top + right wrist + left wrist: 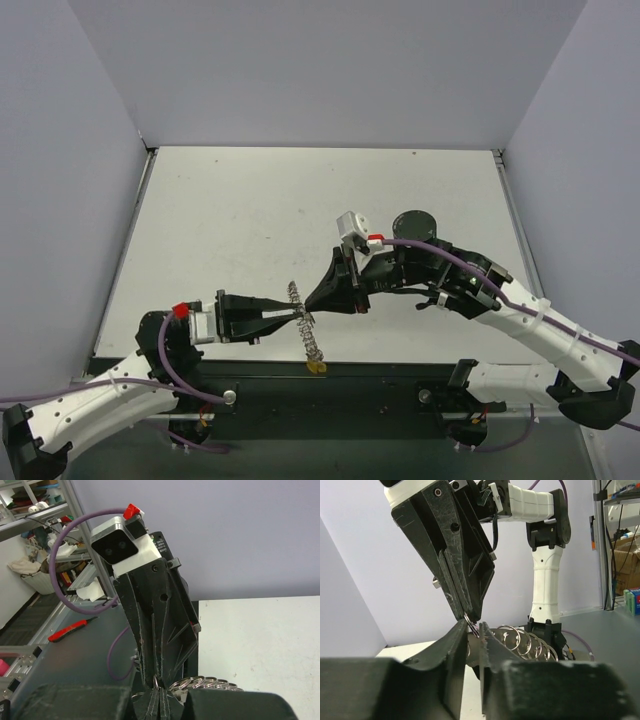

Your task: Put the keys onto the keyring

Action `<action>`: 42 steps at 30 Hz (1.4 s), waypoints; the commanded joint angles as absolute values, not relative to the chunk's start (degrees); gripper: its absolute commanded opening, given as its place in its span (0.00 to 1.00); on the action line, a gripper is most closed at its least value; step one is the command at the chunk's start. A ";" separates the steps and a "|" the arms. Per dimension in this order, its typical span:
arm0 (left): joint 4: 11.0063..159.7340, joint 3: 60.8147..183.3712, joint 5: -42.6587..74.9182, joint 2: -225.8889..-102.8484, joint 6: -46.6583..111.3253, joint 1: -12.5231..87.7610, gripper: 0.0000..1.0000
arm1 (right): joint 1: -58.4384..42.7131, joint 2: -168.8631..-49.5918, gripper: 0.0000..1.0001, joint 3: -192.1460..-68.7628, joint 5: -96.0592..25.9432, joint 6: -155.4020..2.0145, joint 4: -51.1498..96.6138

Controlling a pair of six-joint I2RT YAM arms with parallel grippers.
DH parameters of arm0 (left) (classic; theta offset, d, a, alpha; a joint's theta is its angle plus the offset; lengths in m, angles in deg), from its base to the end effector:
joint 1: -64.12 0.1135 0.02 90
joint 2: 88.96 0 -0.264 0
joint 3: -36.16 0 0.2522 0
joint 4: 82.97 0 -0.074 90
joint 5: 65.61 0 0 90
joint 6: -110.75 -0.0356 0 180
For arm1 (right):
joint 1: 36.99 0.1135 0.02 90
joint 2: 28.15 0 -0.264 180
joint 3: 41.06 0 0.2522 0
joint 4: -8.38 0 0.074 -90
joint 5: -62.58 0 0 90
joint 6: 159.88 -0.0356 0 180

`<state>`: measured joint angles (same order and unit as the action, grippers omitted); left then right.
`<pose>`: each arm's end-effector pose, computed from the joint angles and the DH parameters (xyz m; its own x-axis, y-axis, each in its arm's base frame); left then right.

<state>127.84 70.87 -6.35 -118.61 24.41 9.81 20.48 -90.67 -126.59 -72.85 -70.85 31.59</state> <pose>0.0590 -0.1134 0.3276 0.2812 -0.4855 -0.8278 0.9596 0.1343 0.2472 0.1019 0.2070 0.4460 -0.0184 -0.0067 -0.9998 -0.9746 -0.2232 0.0194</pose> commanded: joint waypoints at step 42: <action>39.32 129.73 -8.65 -147.93 22.95 10.33 0.56 | 20.84 -98.11 0.00 -142.97 -65.29 -55.73 56.50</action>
